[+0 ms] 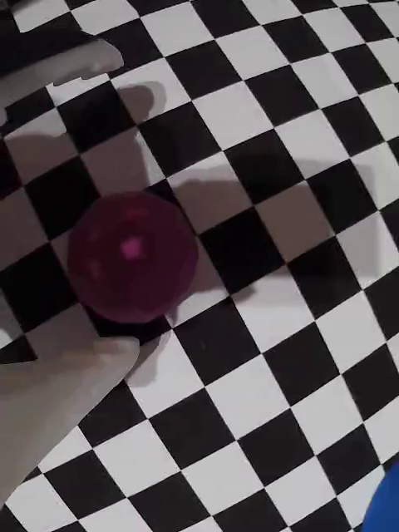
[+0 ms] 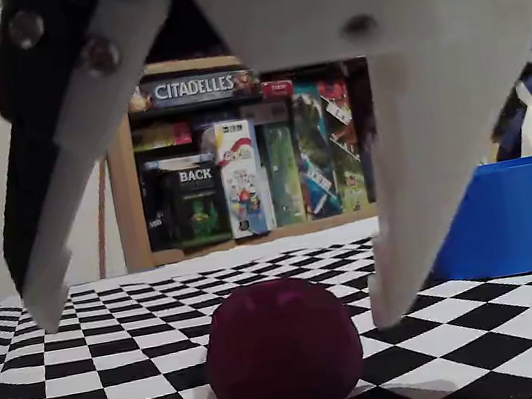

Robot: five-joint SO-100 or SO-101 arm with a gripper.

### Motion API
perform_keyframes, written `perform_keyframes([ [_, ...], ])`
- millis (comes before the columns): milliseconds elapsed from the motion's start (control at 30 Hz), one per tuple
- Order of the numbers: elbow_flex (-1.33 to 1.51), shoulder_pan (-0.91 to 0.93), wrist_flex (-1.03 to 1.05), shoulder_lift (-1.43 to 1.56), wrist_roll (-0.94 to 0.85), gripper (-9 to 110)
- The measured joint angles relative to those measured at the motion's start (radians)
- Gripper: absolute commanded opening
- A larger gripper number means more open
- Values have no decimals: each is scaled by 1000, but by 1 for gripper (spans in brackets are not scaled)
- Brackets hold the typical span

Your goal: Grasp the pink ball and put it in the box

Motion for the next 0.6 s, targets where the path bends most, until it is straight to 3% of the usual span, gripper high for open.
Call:
perform_keyframes([
  [600,-20,12,-15,-58,0,38],
])
